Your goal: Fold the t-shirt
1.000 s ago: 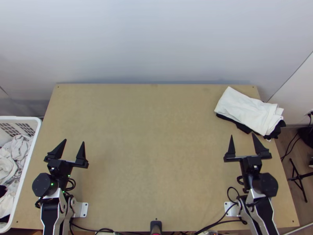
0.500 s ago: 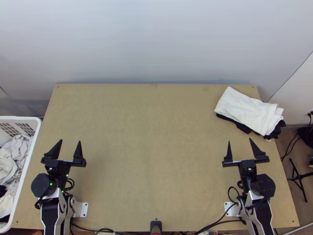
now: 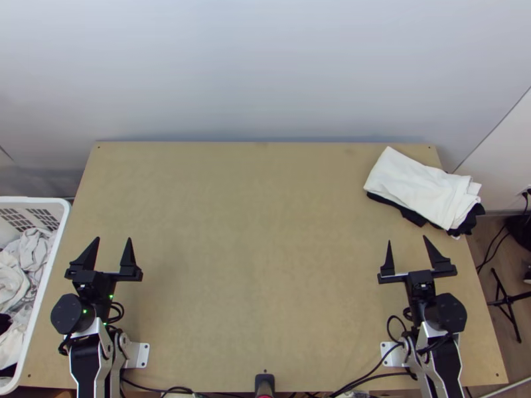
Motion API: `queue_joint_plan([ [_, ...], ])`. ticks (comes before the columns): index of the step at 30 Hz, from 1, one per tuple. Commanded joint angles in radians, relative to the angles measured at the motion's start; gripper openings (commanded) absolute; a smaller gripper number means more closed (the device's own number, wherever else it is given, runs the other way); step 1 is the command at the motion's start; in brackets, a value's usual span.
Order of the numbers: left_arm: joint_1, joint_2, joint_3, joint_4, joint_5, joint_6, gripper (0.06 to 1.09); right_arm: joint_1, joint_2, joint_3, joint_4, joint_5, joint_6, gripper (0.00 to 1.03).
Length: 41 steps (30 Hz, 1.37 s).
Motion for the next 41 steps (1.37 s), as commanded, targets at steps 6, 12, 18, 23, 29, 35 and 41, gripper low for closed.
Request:
queue_joint_plan([
  [6,0.005,0.0,0.0,0.0,0.0,0.001,1.05,0.0,-0.003,0.0,-0.012,-0.013,0.132,0.99],
  [12,0.005,0.0,0.0,0.0,0.0,0.001,1.05,-0.076,-0.005,0.0,-0.012,-0.013,0.132,0.99],
  [18,0.005,0.0,0.0,0.0,0.0,0.001,1.05,-0.076,-0.005,0.0,-0.012,-0.013,0.132,0.99],
  [23,0.005,0.0,0.0,0.0,0.0,0.001,1.05,-0.075,-0.005,0.0,-0.012,-0.013,0.132,0.99],
  [29,0.005,0.0,0.0,0.0,0.0,0.001,1.05,-0.075,-0.005,0.0,-0.012,-0.013,0.132,0.99],
  [35,0.005,0.0,0.0,0.0,0.0,0.001,1.05,-0.075,-0.005,0.002,-0.012,-0.013,0.132,0.99],
  [41,0.005,0.0,0.0,0.0,0.0,0.001,1.05,-0.075,-0.005,0.0,-0.012,-0.013,0.132,0.99],
])
